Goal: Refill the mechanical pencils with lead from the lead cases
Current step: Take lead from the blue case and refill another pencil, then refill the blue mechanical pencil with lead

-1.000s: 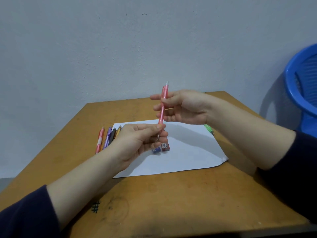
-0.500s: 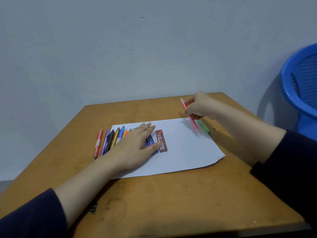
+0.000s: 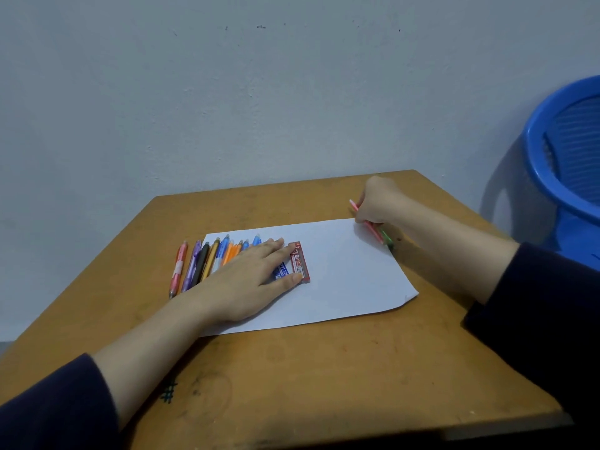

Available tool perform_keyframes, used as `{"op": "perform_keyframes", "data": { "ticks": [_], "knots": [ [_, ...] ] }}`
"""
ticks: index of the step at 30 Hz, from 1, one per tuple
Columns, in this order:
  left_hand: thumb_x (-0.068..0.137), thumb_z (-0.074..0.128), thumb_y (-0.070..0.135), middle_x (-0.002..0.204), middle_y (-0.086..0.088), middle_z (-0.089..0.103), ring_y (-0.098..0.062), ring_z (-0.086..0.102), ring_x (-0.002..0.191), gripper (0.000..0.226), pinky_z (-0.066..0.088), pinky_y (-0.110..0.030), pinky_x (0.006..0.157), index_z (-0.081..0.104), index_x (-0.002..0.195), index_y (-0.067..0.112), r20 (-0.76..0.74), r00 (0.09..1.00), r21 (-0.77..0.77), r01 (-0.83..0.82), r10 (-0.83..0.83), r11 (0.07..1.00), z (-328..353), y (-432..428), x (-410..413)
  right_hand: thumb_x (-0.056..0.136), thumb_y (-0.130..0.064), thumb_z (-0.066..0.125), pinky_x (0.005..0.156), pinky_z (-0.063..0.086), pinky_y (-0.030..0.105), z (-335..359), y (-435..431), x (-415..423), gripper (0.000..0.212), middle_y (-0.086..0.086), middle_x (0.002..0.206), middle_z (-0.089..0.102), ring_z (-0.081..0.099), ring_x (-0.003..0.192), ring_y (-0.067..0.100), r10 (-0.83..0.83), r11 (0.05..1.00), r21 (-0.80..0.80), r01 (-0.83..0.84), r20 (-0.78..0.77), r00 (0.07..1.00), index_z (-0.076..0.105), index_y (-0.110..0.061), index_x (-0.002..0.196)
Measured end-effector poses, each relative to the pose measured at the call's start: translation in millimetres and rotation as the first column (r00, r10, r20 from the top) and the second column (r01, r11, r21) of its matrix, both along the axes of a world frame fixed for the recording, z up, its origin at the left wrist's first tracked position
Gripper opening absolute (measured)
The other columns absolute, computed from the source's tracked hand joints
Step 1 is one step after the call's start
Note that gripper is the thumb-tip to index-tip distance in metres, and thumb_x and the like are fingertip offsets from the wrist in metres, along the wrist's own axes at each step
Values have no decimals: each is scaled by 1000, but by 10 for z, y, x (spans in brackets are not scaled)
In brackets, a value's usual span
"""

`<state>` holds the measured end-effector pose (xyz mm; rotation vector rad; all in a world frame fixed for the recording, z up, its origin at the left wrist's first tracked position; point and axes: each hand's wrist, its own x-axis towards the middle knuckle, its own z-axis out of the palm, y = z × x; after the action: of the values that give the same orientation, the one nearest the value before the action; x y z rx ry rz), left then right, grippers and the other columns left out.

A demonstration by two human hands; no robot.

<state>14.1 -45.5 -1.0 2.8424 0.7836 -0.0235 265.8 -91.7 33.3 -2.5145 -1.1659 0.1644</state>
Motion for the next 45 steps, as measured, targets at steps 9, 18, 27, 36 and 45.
{"op": "perform_keyframes", "data": {
  "ticks": [9,18,27,36,45],
  "knots": [
    [93,29,59,160,12,6,-6,6,146,67,9,-26,115,10,152,33,70,998,-34,-4,6,999,-16,11,2,82,-7,63,81,56,39,-22,-29,-148,27,15,109,65,65,97,27,43,995,95,-45,18,999,65,2,107],
    [90,60,41,144,9,44,-11,43,127,47,38,-28,101,49,135,33,248,951,-123,-161,187,979,211,390,-235,89,-27,61,72,35,17,-170,-171,-954,35,-3,106,60,52,102,13,565,790,267,-552,32,824,61,-22,124],
    [85,59,54,150,8,34,-7,44,120,56,44,-33,99,40,137,46,133,978,-264,-123,162,957,166,673,-265,88,-46,59,105,33,38,-348,-163,-1043,43,-4,133,55,37,126,12,692,697,99,-711,168,702,60,-26,125],
    [59,60,81,154,13,21,-15,21,140,96,28,-48,113,27,143,48,-7,998,-191,-63,63,980,182,824,-194,85,-52,59,105,32,34,-356,-160,-1035,45,-7,132,54,37,127,10,639,749,120,-652,127,758,59,-30,124],
    [57,80,62,133,6,37,-15,43,120,78,44,-38,101,43,123,41,11,987,-310,-151,163,939,258,877,-167,85,-52,60,102,35,33,-340,-164,-1030,44,-9,130,56,41,122,9,636,756,134,-641,86,767,61,-29,122]
  ]
}}
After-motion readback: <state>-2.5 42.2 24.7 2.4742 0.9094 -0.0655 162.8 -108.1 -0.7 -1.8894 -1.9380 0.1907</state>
